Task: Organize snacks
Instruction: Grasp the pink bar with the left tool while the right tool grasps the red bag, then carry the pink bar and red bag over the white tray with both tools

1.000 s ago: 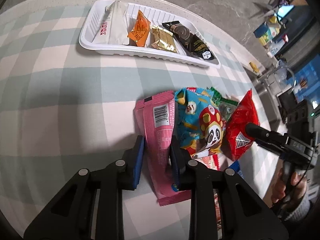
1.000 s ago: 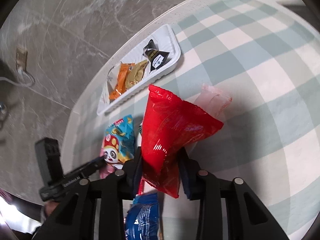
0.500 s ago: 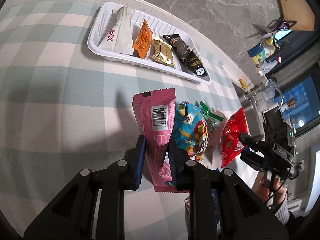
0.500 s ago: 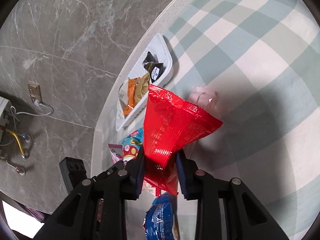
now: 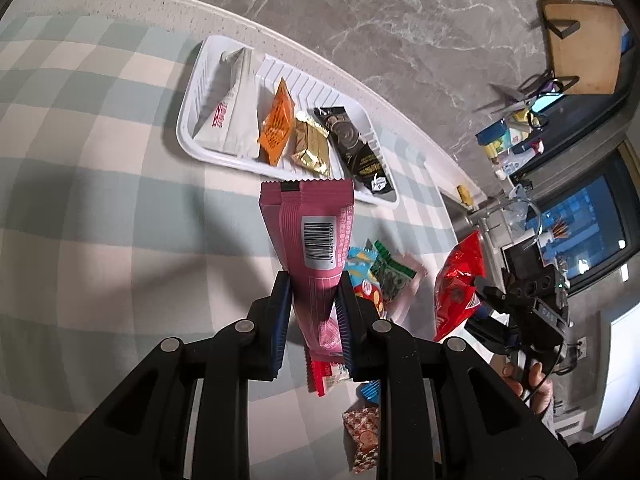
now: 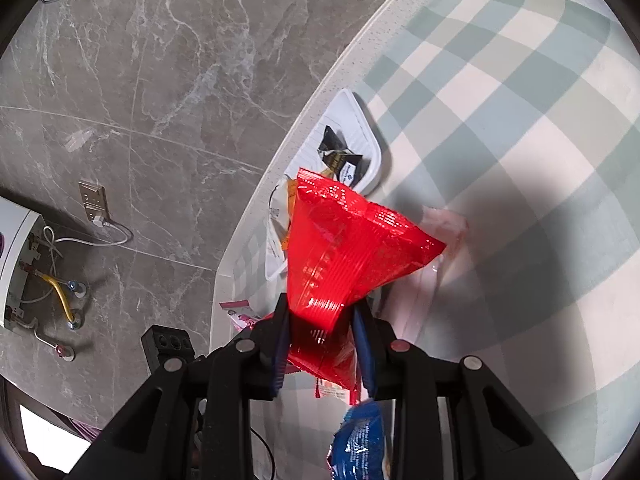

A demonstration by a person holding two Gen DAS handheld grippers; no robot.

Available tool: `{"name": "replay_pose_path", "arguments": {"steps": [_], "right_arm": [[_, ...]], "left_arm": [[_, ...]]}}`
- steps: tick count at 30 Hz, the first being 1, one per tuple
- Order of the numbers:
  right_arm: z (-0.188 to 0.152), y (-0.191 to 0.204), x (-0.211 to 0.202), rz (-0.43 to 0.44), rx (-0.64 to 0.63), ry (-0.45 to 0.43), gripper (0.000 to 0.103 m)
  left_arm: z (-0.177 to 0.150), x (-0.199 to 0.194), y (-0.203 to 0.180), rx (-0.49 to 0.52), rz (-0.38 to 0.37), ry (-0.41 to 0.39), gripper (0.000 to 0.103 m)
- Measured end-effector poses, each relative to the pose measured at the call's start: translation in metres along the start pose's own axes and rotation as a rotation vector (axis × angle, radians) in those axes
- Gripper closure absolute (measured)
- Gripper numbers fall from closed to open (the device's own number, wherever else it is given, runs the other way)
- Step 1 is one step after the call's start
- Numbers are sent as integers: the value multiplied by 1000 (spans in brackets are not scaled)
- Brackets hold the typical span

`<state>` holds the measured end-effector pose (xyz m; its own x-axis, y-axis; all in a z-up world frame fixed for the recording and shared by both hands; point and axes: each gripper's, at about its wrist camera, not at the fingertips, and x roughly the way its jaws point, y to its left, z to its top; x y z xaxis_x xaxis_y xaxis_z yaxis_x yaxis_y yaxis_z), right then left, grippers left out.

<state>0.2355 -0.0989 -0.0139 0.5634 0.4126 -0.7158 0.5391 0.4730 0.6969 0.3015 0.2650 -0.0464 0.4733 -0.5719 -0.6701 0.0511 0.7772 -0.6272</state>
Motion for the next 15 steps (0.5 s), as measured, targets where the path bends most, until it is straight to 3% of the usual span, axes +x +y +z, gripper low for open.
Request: {"name": "replay_pose_path", "arguments": {"steps": [15], "right_arm": [[27, 19, 14, 6, -38, 5, 72]], "left_arm": [[47, -19, 1, -10, -37, -74, 83]]}}
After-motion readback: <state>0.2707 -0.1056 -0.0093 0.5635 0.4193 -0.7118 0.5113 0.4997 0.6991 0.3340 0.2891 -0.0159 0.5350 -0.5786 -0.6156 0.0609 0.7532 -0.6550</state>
